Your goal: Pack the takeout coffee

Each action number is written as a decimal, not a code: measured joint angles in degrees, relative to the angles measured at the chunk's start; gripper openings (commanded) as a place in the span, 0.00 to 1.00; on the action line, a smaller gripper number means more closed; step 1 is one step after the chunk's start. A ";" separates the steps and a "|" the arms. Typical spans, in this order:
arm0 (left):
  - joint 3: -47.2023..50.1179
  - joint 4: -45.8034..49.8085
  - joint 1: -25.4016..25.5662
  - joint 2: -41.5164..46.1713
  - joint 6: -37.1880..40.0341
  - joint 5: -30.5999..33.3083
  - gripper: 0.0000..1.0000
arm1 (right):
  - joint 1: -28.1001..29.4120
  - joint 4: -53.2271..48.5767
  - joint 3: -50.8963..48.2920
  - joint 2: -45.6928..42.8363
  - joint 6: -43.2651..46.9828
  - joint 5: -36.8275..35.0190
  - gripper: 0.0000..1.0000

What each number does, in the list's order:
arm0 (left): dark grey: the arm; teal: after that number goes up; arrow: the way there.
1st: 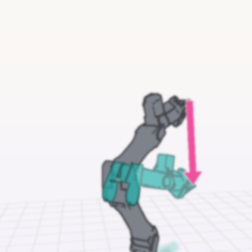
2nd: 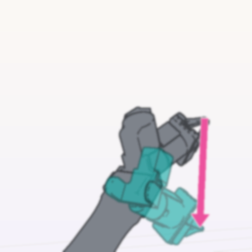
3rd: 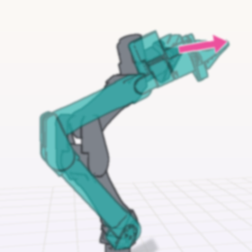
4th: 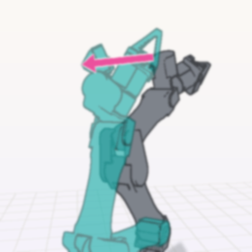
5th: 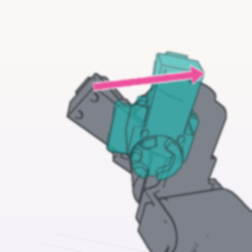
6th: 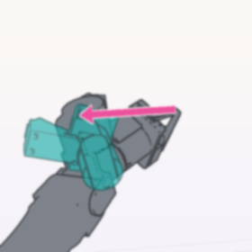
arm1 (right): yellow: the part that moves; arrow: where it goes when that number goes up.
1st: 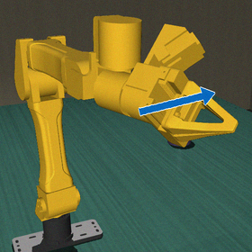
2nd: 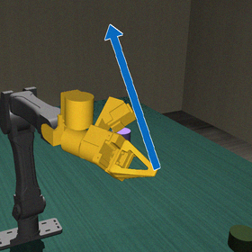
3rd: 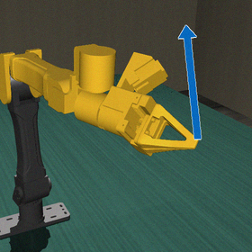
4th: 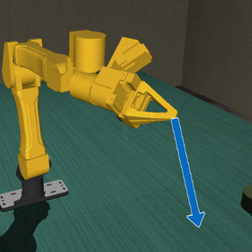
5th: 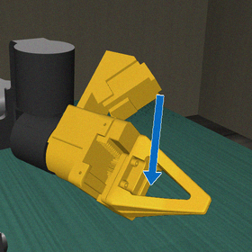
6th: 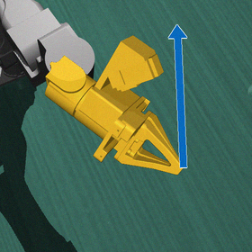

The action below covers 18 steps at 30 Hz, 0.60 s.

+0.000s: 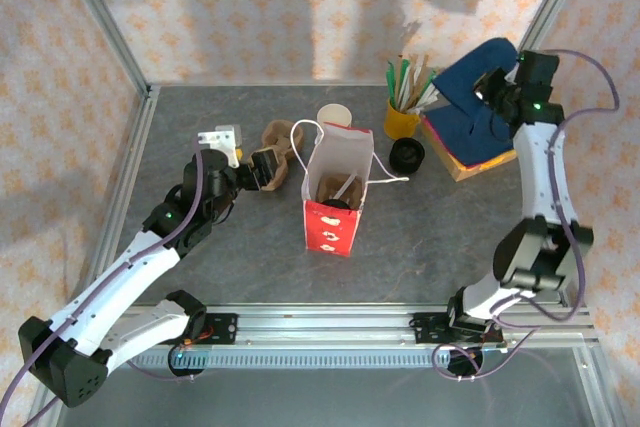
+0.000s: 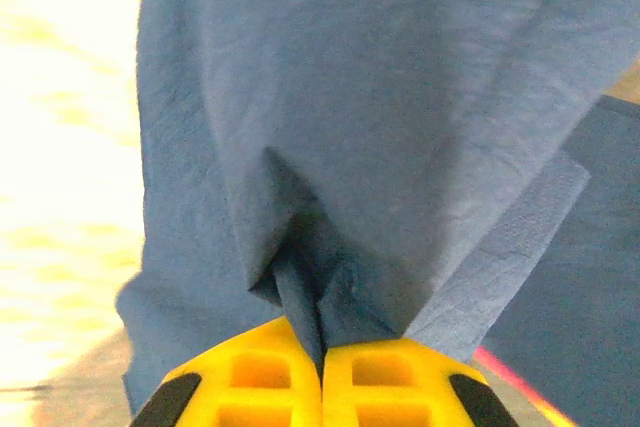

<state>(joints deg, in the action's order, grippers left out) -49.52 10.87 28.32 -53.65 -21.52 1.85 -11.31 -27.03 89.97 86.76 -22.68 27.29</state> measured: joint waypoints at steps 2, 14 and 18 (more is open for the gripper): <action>-0.39 -0.04 0.00 0.07 0.00 -0.50 0.80 | 1.11 0.70 0.00 -4.33 -2.73 3.21 0.03; -1.84 -0.13 0.00 0.09 -1.62 -9.57 0.81 | 26.03 9.88 -5.57 -16.72 -21.27 11.28 0.00; -1.95 -0.52 0.00 0.61 -2.58 -13.62 0.81 | 35.36 9.92 -8.37 -16.61 -24.52 8.07 0.00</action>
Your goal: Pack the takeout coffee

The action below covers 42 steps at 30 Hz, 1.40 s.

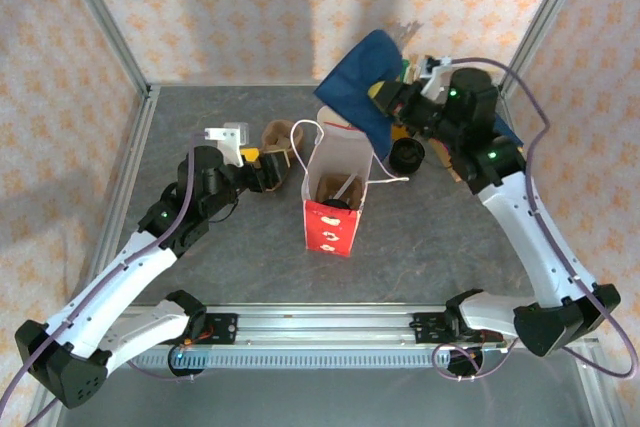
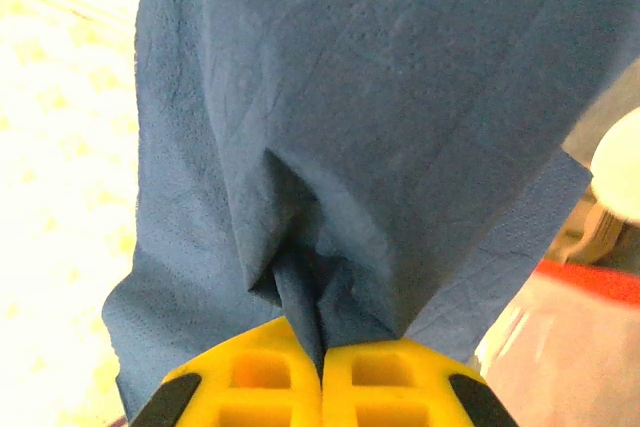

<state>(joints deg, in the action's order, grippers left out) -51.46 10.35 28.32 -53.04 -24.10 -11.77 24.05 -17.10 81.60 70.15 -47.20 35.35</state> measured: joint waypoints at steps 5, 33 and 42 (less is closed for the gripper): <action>0.02 -1.31 0.02 0.48 -0.52 -3.48 0.81 | 7.80 0.37 -2.84 0.09 -2.14 -5.40 0.00; 0.63 -4.85 0.00 -3.93 -1.53 -9.31 0.81 | 19.67 -17.88 -5.09 9.86 0.96 -26.75 0.00; 0.63 -5.16 0.00 -4.92 -1.51 -9.51 0.81 | 22.49 -26.23 1.18 16.98 3.21 -30.12 0.00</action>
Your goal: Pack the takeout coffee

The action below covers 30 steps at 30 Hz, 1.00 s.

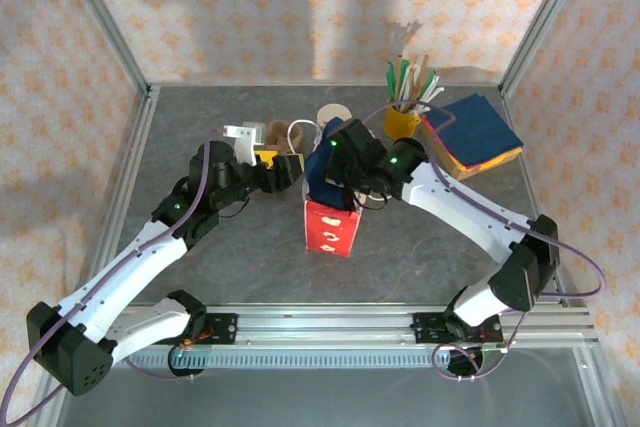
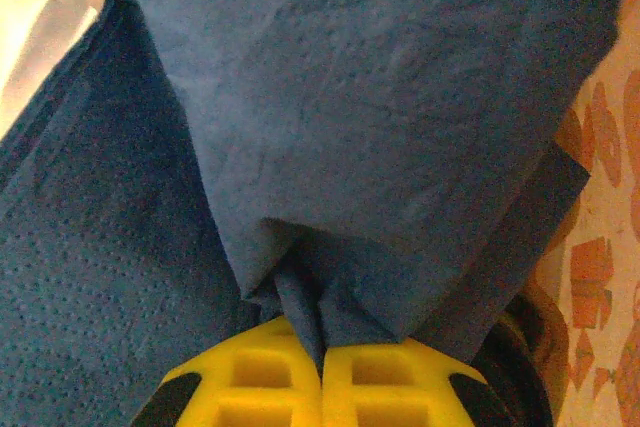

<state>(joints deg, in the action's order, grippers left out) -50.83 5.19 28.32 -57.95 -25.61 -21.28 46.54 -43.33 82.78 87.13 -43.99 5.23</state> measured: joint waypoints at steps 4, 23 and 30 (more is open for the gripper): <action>0.00 -0.13 0.00 0.00 0.04 0.04 0.81 | 0.31 -3.04 1.60 1.44 0.61 -1.05 0.00; 1.11 -0.09 0.00 0.07 0.20 0.98 0.81 | 2.82 -12.83 13.00 6.21 2.62 -4.24 0.32; 1.11 -0.07 0.00 0.11 0.22 2.19 0.81 | 2.82 -14.84 17.64 6.21 3.17 -6.01 0.35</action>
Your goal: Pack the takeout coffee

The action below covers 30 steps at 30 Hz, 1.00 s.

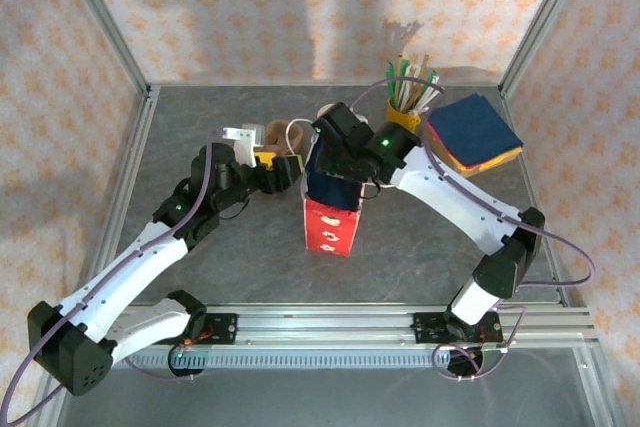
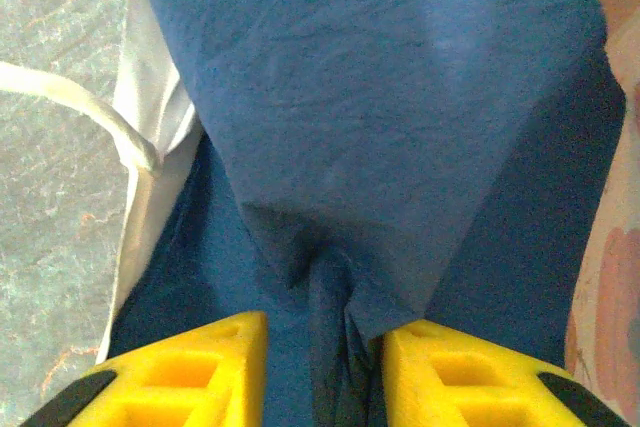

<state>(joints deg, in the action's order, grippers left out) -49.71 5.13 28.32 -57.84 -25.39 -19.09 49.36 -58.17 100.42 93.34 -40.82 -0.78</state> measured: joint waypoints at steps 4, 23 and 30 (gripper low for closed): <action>0.00 0.04 0.00 0.24 0.20 0.35 0.81 | 0.00 -0.81 1.46 0.07 0.44 -1.11 0.33; 0.81 0.17 0.00 0.50 0.37 1.53 0.81 | -0.07 -0.39 -1.99 5.97 1.97 -1.66 0.15; 1.49 0.15 0.00 0.59 0.35 1.53 0.81 | -0.09 -0.81 -2.05 6.40 2.32 -0.42 0.25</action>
<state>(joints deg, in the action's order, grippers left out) -48.23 5.28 28.32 -57.25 -25.04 -17.56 49.28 -58.98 98.37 99.74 -38.50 -1.19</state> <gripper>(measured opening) 0.812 0.203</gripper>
